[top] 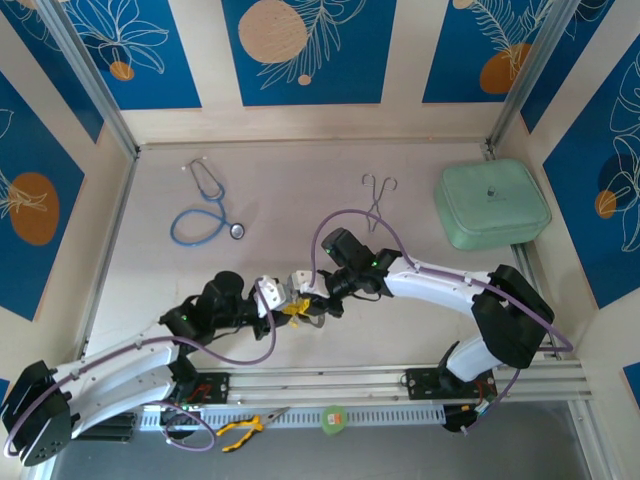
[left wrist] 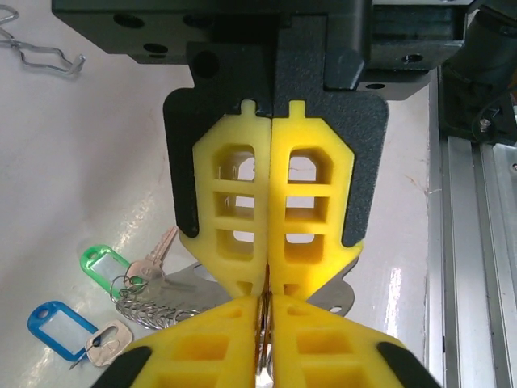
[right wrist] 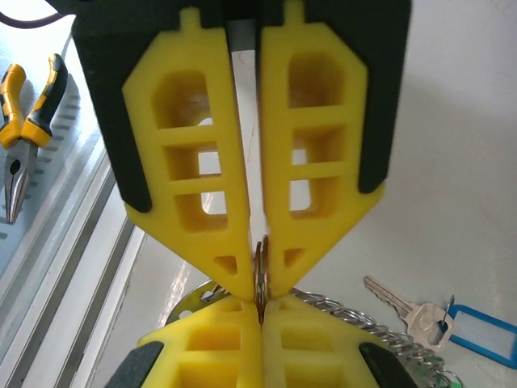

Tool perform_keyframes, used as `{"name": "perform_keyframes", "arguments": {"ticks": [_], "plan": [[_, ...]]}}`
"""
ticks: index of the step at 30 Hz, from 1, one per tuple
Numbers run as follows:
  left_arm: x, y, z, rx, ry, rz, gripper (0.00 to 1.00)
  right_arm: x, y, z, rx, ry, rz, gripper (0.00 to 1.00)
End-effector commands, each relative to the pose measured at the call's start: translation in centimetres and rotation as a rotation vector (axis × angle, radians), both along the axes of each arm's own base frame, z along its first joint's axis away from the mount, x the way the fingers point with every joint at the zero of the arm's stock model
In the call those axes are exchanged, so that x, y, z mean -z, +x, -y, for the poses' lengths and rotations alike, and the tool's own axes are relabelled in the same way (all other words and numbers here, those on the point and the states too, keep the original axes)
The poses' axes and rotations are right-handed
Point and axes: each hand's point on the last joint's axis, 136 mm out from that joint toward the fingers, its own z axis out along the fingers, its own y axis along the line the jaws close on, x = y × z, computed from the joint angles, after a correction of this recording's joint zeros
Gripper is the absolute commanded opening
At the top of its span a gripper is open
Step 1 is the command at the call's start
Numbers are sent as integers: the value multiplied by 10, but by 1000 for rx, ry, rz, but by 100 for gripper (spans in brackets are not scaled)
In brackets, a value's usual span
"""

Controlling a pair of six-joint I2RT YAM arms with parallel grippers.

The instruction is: Put the keys on the keyring

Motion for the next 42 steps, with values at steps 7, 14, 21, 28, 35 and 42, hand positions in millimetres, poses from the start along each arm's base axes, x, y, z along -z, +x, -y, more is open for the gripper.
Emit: {"name": "perform_keyframes", "arguments": {"ticks": [7, 14, 21, 28, 35, 42], "plan": [[-2, -8, 7, 69, 16, -17, 0, -15, -6, -12, -23, 55, -41, 0], [-2, -5, 7, 45, -14, -10, 0, -13, 4, 0, 49, 55, -72, 16], [-8, 2, 11, 3, -108, 13, 0, 8, 4, 17, 88, -16, -72, 25], [-4, 4, 7, -23, -112, 10, 0, 11, 11, 17, 134, -37, -60, 25], [-4, 7, 7, -58, -140, 0, 0, 2, 12, 25, 180, 33, 35, 30], [-3, 10, 6, -84, -150, -12, 0, 4, 17, 24, 170, 60, 165, 30]]}}
